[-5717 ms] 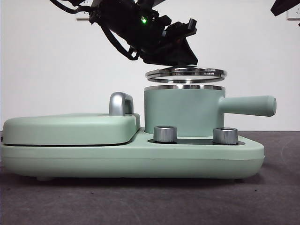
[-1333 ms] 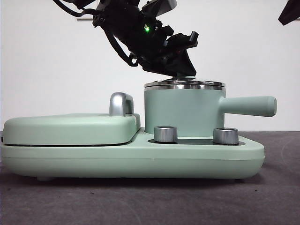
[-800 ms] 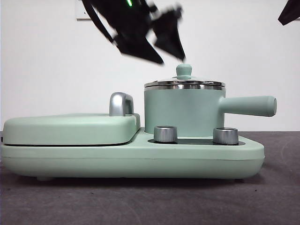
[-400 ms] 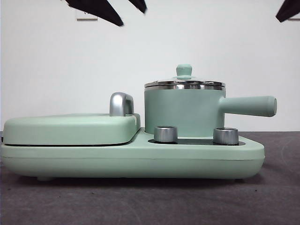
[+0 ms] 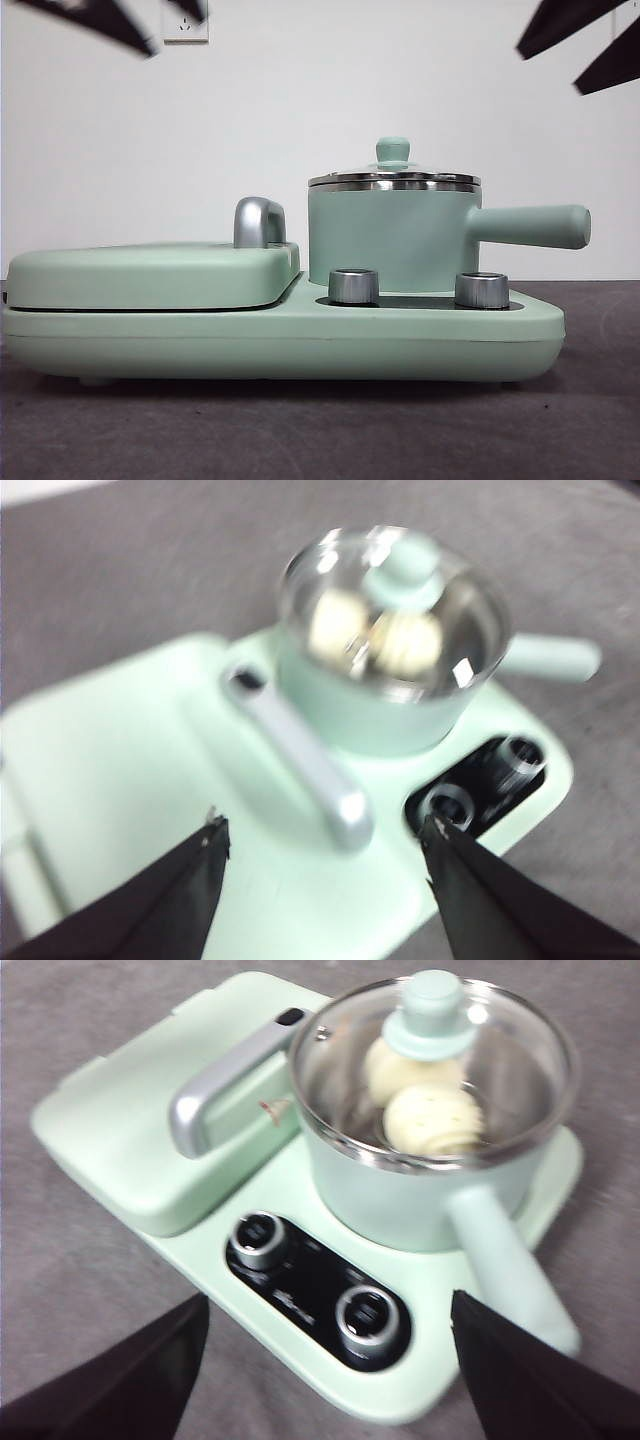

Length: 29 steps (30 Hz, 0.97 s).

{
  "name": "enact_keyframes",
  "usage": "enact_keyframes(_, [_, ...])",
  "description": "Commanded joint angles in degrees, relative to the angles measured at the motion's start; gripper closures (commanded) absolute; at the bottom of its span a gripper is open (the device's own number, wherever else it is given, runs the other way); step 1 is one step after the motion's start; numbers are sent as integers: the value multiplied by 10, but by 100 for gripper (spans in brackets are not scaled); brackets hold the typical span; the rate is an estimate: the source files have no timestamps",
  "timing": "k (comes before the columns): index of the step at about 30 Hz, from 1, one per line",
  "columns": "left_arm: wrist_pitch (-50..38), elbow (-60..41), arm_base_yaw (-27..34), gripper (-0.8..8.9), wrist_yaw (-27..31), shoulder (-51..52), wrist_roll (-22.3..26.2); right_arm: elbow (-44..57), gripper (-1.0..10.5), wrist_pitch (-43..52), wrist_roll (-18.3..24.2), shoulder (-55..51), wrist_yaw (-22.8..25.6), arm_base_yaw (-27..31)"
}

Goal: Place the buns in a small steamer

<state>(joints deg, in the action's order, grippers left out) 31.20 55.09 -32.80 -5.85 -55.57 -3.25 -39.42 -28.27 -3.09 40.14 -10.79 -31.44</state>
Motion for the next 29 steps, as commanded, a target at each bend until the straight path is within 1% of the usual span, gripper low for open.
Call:
enact_keyframes(1, [-3,-45,11,498,1,45,-29,-10,572,22,-12,25,-15,-4])
enact_keyframes(6, [15,-98,33,501,1,113,-47,-33,572,33,-11,69,-27,-4])
enact_keyframes(10, [43,-102,38,501,1,125,-54,-42,572,57,-11,86,-28,-4])
enact_keyframes(15, [42,-101,37,505,1,126,-54,-42,577,71,-10,82,-28,-4])
enact_keyframes(16, [39,-101,38,555,1,126,-54,-42,631,68,-10,80,-26,-3])
enact_keyframes(17, [36,-101,38,684,1,126,-54,-42,751,71,-10,80,-26,-3])
enact_keyframes(18, [35,-101,37,809,1,126,-54,-42,963,71,-10,80,-26,-3])
enact_keyframes(19, [34,-101,38,805,1,126,-51,-42,924,73,-10,80,-25,-3])
enact_keyframes(21, [34,-101,38,808,1,126,-52,-42,930,82,-10,81,-24,-4])
enact_keyframes(24, [54,-101,37,807,0,127,-53,-42,930,80,-10,80,-43,-3])
enact_keyframes(29, [51,-101,37,807,0,128,-53,-42,930,95,-10,80,-42,-3])
